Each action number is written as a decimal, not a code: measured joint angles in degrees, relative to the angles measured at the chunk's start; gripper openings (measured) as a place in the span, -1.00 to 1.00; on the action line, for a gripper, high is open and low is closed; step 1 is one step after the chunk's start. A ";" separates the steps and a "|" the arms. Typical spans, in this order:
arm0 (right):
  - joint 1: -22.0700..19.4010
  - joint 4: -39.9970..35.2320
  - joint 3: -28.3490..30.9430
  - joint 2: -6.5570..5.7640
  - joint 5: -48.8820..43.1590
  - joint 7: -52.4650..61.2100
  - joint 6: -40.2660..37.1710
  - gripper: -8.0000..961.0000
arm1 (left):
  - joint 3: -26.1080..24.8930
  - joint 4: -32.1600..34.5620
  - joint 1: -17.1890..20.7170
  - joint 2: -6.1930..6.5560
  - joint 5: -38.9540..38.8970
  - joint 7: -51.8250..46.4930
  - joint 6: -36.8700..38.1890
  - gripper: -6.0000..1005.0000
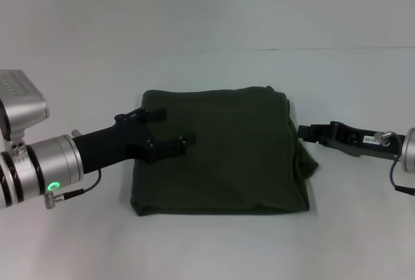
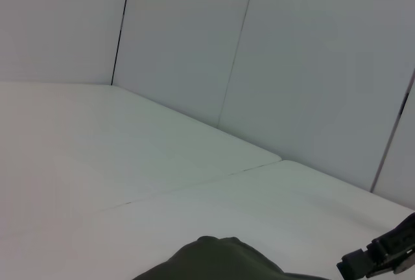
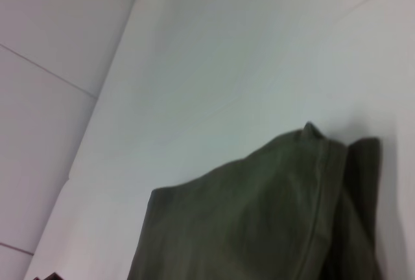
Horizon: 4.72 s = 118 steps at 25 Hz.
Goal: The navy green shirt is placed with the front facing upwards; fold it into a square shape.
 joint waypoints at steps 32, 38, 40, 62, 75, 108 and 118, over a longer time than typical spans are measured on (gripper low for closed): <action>6.45 -1.46 -14.98 2.42 -0.47 -3.11 -4.59 -0.94 | -3.52 0.99 1.02 0.77 -0.02 0.39 -0.63 0.87; 7.83 0.41 -19.66 3.16 -0.46 -2.67 2.83 -0.98 | -3.52 0.69 1.04 0.65 0.01 0.45 -0.61 0.86; 7.95 0.80 -20.21 3.22 -0.43 -2.80 4.09 -0.98 | -3.43 0.64 1.04 0.62 0.06 0.45 -0.60 0.86; 7.38 -1.38 -13.63 2.97 4.66 -10.78 9.37 -0.97 | -3.38 0.68 1.13 0.29 -0.24 0.10 -0.20 0.87; 11.65 3.74 -17.22 3.97 4.60 -11.35 22.10 -0.97 | -3.44 0.73 1.06 0.26 -0.33 0.09 -0.57 0.86; -8.89 -12.49 -9.02 -1.66 18.89 -30.50 -11.92 -0.38 | -6.67 7.48 2.10 2.05 -1.78 -7.30 15.64 0.86; -10.34 -15.76 -6.37 -4.21 18.60 -30.98 -20.54 0.44 | -7.29 10.78 1.72 2.61 -1.55 -10.88 22.66 0.87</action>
